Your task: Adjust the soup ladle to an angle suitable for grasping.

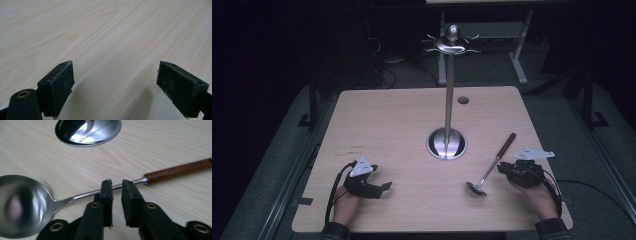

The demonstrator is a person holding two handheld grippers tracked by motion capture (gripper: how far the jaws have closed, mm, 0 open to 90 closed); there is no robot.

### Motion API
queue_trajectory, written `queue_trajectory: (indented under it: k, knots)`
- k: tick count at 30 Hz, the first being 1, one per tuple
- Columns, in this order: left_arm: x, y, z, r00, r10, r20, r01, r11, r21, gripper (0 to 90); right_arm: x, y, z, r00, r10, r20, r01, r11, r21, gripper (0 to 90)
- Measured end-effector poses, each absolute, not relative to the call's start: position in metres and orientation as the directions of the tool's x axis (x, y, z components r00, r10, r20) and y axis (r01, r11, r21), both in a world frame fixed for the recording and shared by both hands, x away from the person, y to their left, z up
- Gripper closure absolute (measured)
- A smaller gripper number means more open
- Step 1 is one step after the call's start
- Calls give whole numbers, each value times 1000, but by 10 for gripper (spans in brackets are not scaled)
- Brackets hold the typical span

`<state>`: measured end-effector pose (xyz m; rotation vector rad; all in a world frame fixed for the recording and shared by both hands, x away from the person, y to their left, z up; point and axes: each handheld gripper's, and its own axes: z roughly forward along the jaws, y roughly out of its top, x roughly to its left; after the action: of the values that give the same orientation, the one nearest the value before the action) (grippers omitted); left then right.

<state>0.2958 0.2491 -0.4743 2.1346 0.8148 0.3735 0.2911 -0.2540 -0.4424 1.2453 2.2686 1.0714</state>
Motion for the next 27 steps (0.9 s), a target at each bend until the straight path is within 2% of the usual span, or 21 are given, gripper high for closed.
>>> queue_trajectory:
  k: [4,15,27]
  knots:
    - [296,249,-474,750,661,-8,424,-471,773,140,295,-246,-442,-586,808,61,568,355,743,895]
    - [296,249,-474,751,660,-13,426,-470,773,140,306,-218,-445,-663,743,91,576,428,697,899]
    - [296,249,-474,754,657,-9,422,-474,773,140,306,-199,-456,-691,715,106,601,487,633,899]
